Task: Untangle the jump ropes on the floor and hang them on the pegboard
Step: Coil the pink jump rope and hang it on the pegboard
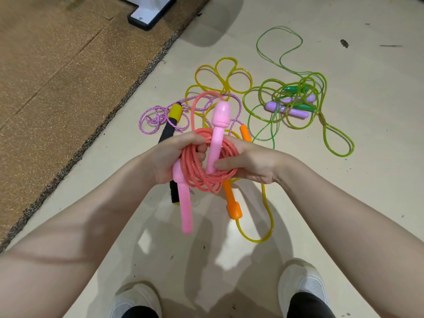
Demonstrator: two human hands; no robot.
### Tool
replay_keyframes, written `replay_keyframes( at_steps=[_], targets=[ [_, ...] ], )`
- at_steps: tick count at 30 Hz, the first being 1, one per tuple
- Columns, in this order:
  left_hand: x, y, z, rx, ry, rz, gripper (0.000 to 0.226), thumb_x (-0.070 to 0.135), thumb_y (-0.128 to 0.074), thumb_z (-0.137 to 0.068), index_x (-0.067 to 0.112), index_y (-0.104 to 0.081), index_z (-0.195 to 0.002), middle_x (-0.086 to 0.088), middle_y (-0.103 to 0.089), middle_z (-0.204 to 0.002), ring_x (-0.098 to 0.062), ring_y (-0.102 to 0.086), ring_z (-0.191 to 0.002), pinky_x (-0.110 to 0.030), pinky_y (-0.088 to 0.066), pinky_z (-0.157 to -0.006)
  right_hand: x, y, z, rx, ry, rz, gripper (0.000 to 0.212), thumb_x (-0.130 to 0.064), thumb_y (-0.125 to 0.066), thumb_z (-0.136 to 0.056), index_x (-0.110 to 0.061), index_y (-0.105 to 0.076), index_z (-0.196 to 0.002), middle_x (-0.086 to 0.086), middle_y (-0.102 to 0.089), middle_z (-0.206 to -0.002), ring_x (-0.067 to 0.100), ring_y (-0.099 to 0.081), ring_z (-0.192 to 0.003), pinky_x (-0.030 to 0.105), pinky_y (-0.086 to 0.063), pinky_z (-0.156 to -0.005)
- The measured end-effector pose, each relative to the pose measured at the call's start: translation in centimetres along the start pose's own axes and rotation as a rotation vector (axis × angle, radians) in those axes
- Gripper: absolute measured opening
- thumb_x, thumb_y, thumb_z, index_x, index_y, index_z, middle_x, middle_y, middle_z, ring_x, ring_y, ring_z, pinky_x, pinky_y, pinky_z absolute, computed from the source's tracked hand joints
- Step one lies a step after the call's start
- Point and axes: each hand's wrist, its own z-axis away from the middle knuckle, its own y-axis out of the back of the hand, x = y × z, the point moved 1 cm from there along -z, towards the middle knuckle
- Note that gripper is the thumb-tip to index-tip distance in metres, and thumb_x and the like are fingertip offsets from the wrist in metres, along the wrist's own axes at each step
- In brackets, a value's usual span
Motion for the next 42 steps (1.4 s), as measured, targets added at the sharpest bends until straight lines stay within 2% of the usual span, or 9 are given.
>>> replay_keyframes(
  at_steps=[5, 10, 15, 18, 21, 27, 31, 38, 42],
  targets=[
    [0.3, -0.1, -0.1, 0.023, -0.030, -0.040, 0.015, 0.022, -0.055, -0.067, 0.007, -0.053, -0.068, -0.001, -0.055, -0.052, -0.010, -0.053, -0.045, -0.019, -0.049, -0.054, 0.6, 0.1, -0.4, 0.048, 0.003, -0.138, 0.056, 0.023, -0.039, -0.083, -0.026, -0.054, -0.107, -0.008, -0.073, -0.087, 0.008, -0.070, -0.081, 0.029, -0.057, -0.072],
    [0.6, -0.2, 0.5, 0.068, -0.163, -0.484, 0.051, 0.027, -0.066, -0.057, -0.003, -0.065, -0.099, -0.022, -0.065, -0.094, -0.030, -0.062, -0.085, -0.042, -0.047, -0.090, 1.8, 0.5, -1.4, 0.304, 0.064, 0.040, 0.036, 0.004, -0.058, -0.085, -0.026, -0.059, -0.103, -0.005, -0.068, -0.084, 0.011, -0.065, -0.076, 0.029, -0.056, -0.067],
    [1.6, -1.6, 0.3, 0.208, -0.262, -0.720, 0.014, 0.026, -0.055, -0.060, 0.024, -0.059, -0.073, 0.009, -0.058, -0.059, -0.007, -0.055, -0.057, -0.023, -0.042, -0.056, 1.5, 0.5, -2.0, 0.501, 0.049, 0.182, 0.016, -0.003, -0.055, -0.089, -0.015, -0.065, -0.092, -0.002, -0.061, -0.069, 0.012, -0.057, -0.066, 0.023, -0.043, -0.066],
    [2.5, -1.5, 0.2, 0.253, -0.299, -0.818, 0.010, 0.024, -0.059, -0.065, 0.029, -0.057, -0.074, 0.017, -0.054, -0.054, -0.002, -0.050, -0.054, -0.020, -0.039, -0.055, -0.3, 1.2, -1.1, 0.326, 0.145, -0.132, 0.038, 0.010, -0.042, -0.079, -0.012, -0.059, -0.105, 0.004, -0.070, -0.078, 0.019, -0.067, -0.072, 0.030, -0.047, -0.073],
    [3.1, -1.6, 0.5, 0.218, -0.325, -0.766, 0.012, 0.018, -0.056, -0.069, 0.025, -0.058, -0.078, 0.019, -0.051, -0.045, 0.002, -0.045, -0.044, -0.012, -0.034, -0.042, -1.0, 1.8, -0.4, 0.202, 0.149, -0.326, 0.042, -0.009, -0.046, -0.074, -0.010, -0.059, -0.113, 0.009, -0.070, -0.097, 0.025, -0.067, -0.086, 0.034, -0.051, -0.080],
    [1.9, -2.6, 0.7, 0.079, -0.365, -0.706, 0.037, 0.035, -0.063, -0.060, 0.034, -0.063, -0.097, 0.012, -0.069, -0.093, -0.006, -0.064, -0.087, -0.025, -0.053, -0.080, -0.6, 2.0, -1.4, 0.482, 0.055, -0.597, 0.060, -0.052, -0.032, -0.095, -0.003, -0.064, -0.106, 0.018, -0.067, -0.102, 0.029, -0.064, -0.094, 0.038, -0.047, -0.091],
    [2.0, -2.2, 0.4, 0.166, -0.406, -0.531, 0.028, 0.016, -0.058, -0.064, 0.029, -0.063, -0.088, 0.016, -0.067, -0.076, -0.001, -0.061, -0.072, -0.020, -0.050, -0.071, -0.4, 1.8, -2.6, 0.725, 0.086, -0.535, 0.056, -0.048, -0.039, -0.096, -0.001, -0.062, -0.114, 0.020, -0.063, -0.118, 0.032, -0.062, -0.107, 0.047, -0.046, -0.101],
    [2.0, -3.1, 0.5, 0.222, -0.400, -0.598, 0.010, 0.021, -0.067, -0.069, 0.018, -0.069, -0.078, 0.004, -0.057, -0.068, -0.009, -0.051, -0.062, -0.019, -0.042, -0.059, 0.4, 1.8, -3.5, 0.828, 0.141, -0.577, 0.023, -0.011, -0.047, -0.094, -0.003, -0.058, -0.076, 0.016, -0.056, -0.080, 0.026, -0.056, -0.070, 0.041, -0.048, -0.083],
    [2.5, -3.6, 1.7, 0.127, -0.430, -0.670, 0.031, 0.008, -0.053, -0.063, 0.036, -0.067, -0.065, 0.015, -0.047, -0.047, -0.004, -0.042, -0.044, -0.013, -0.036, -0.043, 2.2, 4.1, -3.5, 0.864, -0.033, -0.500, 0.021, -0.008, -0.048, -0.090, -0.001, -0.055, -0.109, 0.015, -0.060, -0.097, 0.027, -0.061, -0.088, 0.041, -0.052, -0.086]
  ],
)
